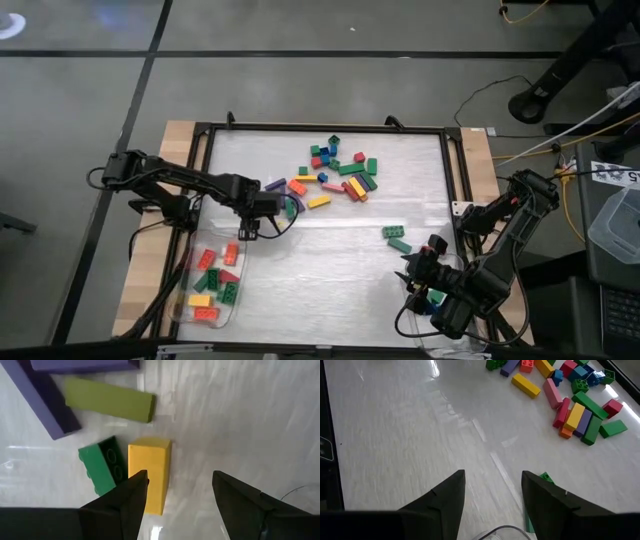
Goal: Sort blocks by size
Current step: Put the large yellow wooden block into the left transparent bin
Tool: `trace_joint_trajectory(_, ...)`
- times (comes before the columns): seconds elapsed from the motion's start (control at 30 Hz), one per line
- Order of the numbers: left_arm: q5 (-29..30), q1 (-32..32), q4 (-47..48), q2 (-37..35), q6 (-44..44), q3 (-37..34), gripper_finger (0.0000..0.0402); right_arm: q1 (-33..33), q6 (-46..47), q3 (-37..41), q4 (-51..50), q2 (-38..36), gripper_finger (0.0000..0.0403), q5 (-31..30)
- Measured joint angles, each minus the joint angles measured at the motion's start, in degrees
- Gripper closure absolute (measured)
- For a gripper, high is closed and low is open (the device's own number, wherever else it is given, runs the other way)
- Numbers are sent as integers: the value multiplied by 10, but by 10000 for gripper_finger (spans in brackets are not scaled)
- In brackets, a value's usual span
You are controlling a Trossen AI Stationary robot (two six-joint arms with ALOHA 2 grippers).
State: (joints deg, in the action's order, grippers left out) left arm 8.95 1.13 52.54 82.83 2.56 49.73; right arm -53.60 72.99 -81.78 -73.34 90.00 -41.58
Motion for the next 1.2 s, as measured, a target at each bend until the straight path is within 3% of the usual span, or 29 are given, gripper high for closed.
trace_joint_trajectory(0.37, -7, -15, -20, 1, -45, 30, 190, 0, 0, 0, 0, 0, 208, 0)
trace_joint_trajectory(0.73, -9, -73, -39, 3, -56, -11, 190, 0, 0, 0, 0, 0, 208, 0)
trace_joint_trajectory(1.2, -26, -81, -92, 3, -62, -75, 190, 0, 0, 0, 0, 0, 208, 0)
